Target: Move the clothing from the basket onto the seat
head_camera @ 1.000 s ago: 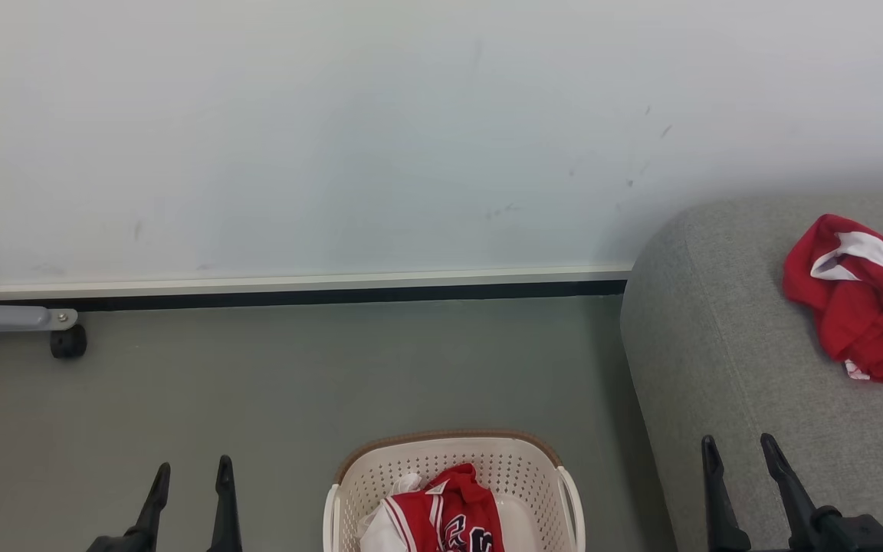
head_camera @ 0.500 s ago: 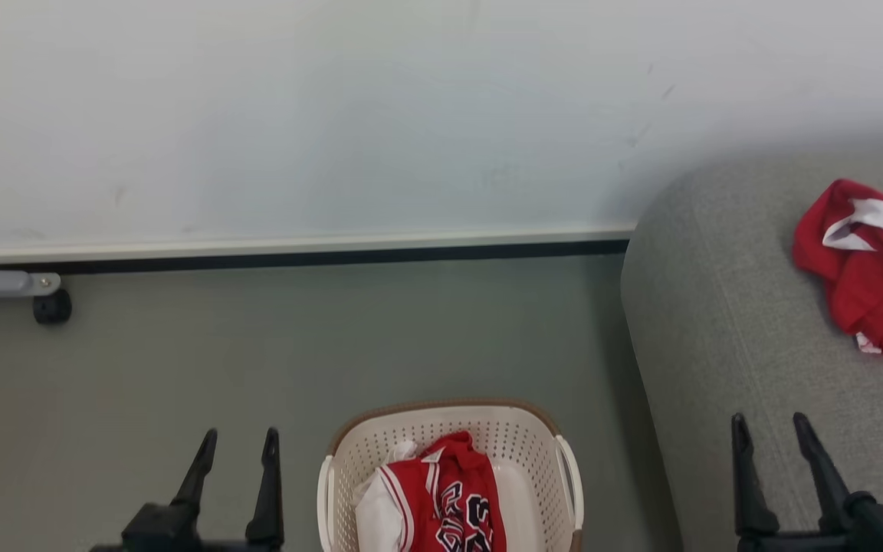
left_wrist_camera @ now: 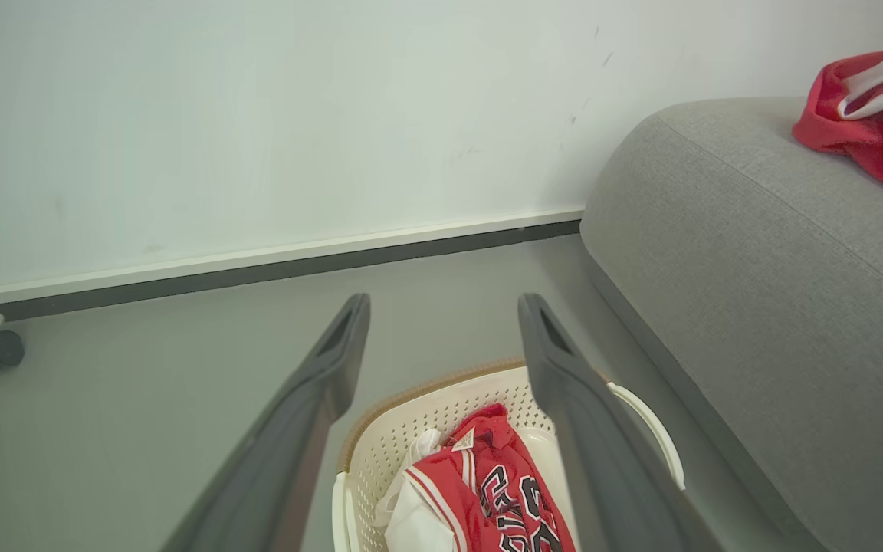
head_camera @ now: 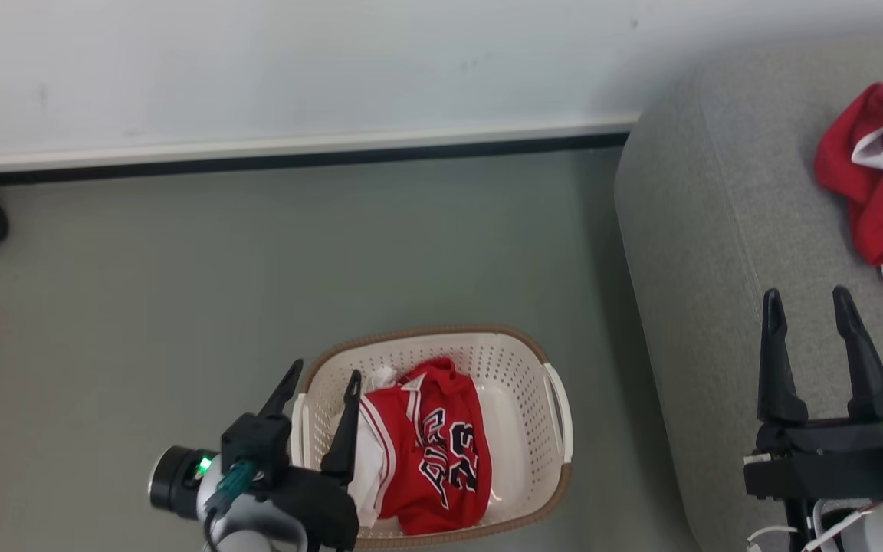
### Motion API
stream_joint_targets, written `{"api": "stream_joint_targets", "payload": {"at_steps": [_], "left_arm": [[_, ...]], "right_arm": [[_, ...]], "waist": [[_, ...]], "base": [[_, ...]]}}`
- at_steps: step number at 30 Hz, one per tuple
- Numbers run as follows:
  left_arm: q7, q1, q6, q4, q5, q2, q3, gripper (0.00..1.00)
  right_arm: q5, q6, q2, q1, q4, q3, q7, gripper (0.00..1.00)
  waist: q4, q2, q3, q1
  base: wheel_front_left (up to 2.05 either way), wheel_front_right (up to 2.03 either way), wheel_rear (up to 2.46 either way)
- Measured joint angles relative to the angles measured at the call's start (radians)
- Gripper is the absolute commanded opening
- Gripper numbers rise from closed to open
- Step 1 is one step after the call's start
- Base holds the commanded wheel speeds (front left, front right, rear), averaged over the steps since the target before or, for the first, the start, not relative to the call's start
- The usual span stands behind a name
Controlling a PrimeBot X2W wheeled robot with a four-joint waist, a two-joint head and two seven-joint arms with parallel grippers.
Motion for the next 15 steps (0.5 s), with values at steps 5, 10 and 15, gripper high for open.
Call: {"api": "stream_joint_targets", "payload": {"at_steps": [5,10,15], "left_arm": [[0.033,-0.081,-0.008,0.086,0.018,-0.016,-0.032,1.0],[0.061,-0.141,-0.007,0.178,0.034,-0.025,-0.037,1.0],[0.08,-0.184,0.003,0.253,0.041,-0.036,-0.043,1.0]], "right_arm": [[0.0,0.0,-0.002,-0.042,-0.029,-0.001,0.002,1.0],[-0.004,0.0,-0.002,-0.086,-0.069,0.006,0.009,1.0],[-0.008,0.0,-0.002,-0.144,-0.106,0.005,0.011,1.0]], "waist": [[-0.025,0.0,0.071,0.0],[-0.054,0.0001,0.142,-0.0001],[-0.084,0.0001,0.215,-0.0001]], "base": [[0.0,0.0,0.0],[0.0,0.0,0.0],[0.0,0.0,0.0]]}}
